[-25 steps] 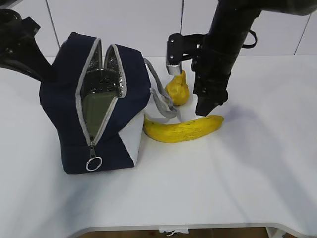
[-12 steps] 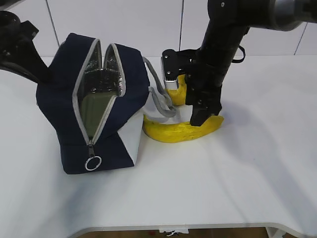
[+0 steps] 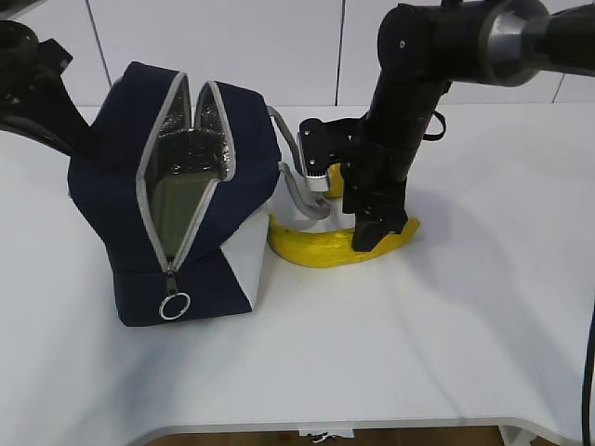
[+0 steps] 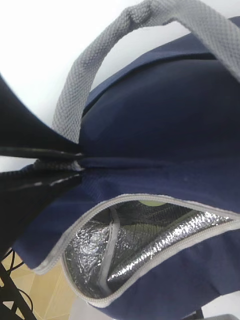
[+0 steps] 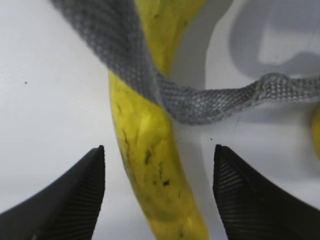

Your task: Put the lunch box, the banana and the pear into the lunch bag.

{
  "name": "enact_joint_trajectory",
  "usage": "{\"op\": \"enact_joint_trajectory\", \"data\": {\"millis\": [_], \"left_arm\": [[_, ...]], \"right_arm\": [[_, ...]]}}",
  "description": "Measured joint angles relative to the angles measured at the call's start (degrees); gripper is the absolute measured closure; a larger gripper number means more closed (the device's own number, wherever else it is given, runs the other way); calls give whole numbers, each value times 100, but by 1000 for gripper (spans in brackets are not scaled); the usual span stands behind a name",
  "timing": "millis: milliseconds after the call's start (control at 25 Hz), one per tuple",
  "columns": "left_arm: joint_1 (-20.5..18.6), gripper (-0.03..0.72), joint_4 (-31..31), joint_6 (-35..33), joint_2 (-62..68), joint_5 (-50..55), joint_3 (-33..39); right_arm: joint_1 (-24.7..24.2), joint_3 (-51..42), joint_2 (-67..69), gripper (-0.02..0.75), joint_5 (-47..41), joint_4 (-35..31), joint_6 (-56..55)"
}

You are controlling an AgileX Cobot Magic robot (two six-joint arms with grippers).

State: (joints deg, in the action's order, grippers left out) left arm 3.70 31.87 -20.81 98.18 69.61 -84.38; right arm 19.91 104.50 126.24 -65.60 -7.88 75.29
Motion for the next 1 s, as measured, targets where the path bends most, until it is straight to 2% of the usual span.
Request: {"op": "enact_joint_trajectory", "data": {"millis": [760, 1000], "left_arm": [[0, 676, -10, 0, 0, 0, 0], [0, 676, -10, 0, 0, 0, 0]], "right_arm": [[165, 0, 246, 217, 9, -69, 20], [165, 0, 255, 216, -241, -69, -108]]}}
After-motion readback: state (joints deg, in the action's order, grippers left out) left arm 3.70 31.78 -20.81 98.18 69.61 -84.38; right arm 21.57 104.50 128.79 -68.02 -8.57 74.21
